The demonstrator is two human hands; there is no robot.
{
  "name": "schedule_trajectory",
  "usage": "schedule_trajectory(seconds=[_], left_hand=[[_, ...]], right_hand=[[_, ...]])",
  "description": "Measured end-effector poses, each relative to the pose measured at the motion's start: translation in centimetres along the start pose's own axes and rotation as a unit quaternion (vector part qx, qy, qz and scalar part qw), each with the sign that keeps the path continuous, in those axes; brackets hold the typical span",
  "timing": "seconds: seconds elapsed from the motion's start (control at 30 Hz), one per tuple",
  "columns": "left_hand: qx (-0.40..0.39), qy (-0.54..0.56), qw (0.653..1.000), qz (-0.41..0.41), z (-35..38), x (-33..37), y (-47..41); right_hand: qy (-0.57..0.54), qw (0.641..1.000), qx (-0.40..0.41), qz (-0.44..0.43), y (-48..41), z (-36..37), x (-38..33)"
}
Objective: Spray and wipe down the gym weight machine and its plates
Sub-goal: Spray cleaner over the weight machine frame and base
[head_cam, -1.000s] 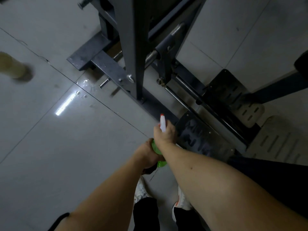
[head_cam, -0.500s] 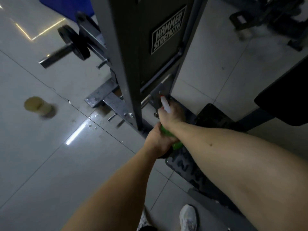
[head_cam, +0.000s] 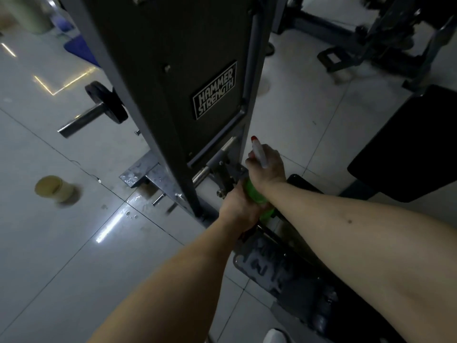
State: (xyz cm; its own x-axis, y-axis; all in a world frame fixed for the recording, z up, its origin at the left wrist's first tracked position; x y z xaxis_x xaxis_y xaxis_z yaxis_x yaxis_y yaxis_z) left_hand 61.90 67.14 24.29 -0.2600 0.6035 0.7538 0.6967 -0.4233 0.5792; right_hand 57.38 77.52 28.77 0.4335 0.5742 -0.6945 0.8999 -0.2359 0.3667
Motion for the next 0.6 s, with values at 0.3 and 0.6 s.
schedule_trajectory(seconds=[0.3,0.6], left_hand=[[0.066,0.051,0.995,0.062,-1.5,1.1,1.9],[0.121,0.064,0.982,0.133,-3.0,1.0,3.7]], right_hand=[[0.005,0.995,-0.067,-0.077,0.9,-1.1,-3.0],[0.091,0.959,-0.111,-0.244,2.6,-1.2,-5.3]])
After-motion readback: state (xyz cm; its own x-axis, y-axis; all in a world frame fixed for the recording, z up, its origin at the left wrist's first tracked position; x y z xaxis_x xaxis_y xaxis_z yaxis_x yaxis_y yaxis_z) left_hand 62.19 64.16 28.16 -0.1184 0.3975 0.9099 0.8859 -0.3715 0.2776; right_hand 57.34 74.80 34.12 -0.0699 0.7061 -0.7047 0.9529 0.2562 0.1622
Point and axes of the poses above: each hand's wrist, its own y-axis away from the middle knuckle, its own z-axis out of the palm, x = y × z, the point moved 3 cm from there along -y, towards the middle knuckle, and after that the axes turned 11 degrees about -x, right-handed, at the moved point
